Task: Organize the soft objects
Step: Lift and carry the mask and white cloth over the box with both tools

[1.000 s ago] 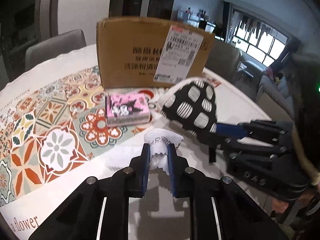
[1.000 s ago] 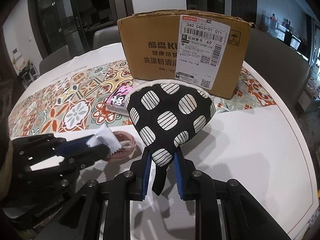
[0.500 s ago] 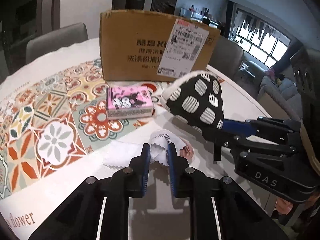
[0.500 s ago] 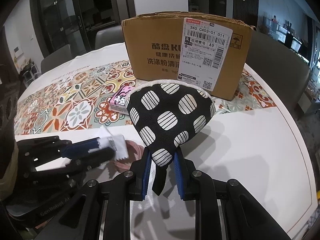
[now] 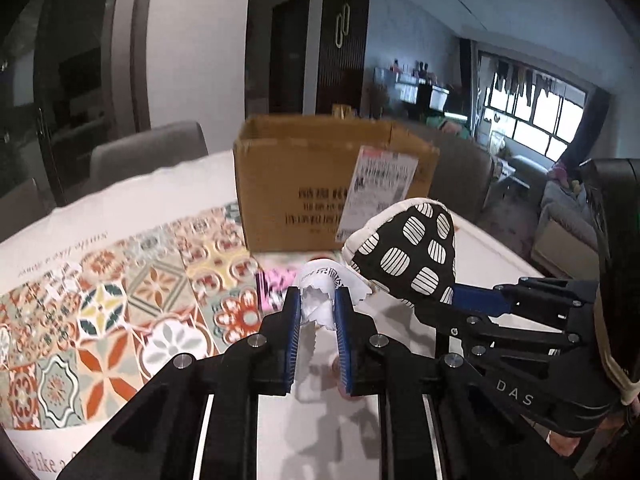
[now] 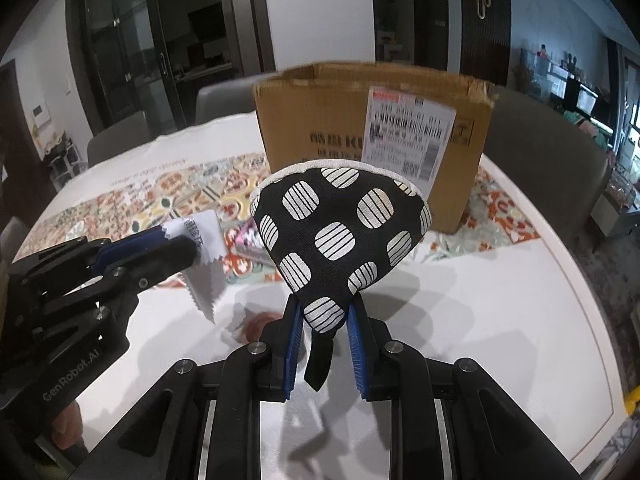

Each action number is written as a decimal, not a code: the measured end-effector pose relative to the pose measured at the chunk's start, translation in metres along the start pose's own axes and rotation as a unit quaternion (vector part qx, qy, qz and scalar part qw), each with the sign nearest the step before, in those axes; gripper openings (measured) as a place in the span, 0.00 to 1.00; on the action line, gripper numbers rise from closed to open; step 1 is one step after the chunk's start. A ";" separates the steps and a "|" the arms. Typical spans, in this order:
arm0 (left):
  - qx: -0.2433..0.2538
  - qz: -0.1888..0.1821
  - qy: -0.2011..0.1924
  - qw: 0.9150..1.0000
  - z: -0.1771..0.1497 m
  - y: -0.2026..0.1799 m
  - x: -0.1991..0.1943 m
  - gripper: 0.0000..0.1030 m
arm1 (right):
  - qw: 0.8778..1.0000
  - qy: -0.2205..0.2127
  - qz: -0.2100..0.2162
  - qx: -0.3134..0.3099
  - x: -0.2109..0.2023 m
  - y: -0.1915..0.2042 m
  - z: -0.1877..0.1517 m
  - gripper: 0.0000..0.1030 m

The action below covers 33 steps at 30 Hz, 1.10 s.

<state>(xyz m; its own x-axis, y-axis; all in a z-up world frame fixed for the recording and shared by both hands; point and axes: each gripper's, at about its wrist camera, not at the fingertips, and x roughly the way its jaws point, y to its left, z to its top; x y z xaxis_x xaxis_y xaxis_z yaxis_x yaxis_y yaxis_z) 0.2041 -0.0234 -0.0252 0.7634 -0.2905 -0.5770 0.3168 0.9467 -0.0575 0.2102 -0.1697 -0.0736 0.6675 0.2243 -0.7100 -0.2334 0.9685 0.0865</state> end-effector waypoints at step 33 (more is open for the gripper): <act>0.010 -0.009 -0.112 0.994 0.093 0.000 -0.019 0.18 | 0.992 -0.125 -0.014 0.015 -0.056 -0.009 0.080 0.23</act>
<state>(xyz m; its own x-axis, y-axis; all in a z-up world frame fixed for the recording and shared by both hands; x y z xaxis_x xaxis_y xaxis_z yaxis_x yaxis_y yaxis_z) 0.2420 -0.0309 0.0617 0.8631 -0.3333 -0.3795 0.3411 0.9388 -0.0486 0.2315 -0.1826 0.0217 0.8290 0.2126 -0.5173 -0.1932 0.9768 0.0918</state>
